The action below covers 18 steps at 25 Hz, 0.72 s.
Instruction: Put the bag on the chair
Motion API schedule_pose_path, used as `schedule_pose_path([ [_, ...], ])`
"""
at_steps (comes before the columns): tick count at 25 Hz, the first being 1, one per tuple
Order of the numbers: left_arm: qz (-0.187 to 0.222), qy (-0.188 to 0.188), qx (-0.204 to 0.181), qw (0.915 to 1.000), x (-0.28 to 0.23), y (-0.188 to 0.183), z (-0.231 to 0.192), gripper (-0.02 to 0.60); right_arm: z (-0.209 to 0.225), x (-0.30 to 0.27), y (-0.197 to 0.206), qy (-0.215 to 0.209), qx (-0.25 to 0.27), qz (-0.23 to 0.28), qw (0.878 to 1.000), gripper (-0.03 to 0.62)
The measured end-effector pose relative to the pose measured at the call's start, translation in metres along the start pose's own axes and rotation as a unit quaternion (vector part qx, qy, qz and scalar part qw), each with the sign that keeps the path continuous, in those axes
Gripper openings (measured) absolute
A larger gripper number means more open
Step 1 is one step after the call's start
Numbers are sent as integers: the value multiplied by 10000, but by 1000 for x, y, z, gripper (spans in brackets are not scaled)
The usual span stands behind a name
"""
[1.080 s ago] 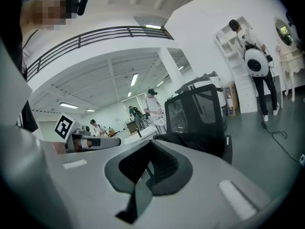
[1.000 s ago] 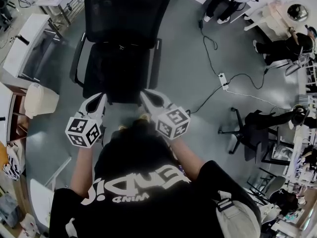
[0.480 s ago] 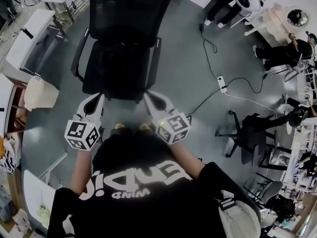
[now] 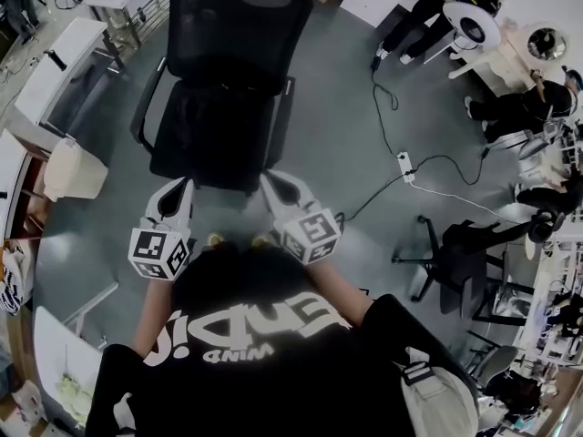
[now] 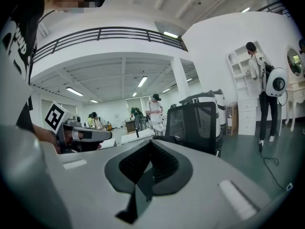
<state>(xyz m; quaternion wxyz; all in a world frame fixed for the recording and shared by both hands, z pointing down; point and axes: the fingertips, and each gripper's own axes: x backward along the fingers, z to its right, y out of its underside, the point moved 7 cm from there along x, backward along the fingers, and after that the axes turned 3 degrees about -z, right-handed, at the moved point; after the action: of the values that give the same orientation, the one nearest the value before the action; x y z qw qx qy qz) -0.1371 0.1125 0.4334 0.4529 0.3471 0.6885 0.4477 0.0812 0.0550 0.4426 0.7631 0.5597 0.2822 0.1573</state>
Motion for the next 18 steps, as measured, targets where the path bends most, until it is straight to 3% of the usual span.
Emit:
schedule_pose_path([
  [18,10,-198,4,9998,-3,7,20,2,7,20,7,208,-205,55,9996,0],
])
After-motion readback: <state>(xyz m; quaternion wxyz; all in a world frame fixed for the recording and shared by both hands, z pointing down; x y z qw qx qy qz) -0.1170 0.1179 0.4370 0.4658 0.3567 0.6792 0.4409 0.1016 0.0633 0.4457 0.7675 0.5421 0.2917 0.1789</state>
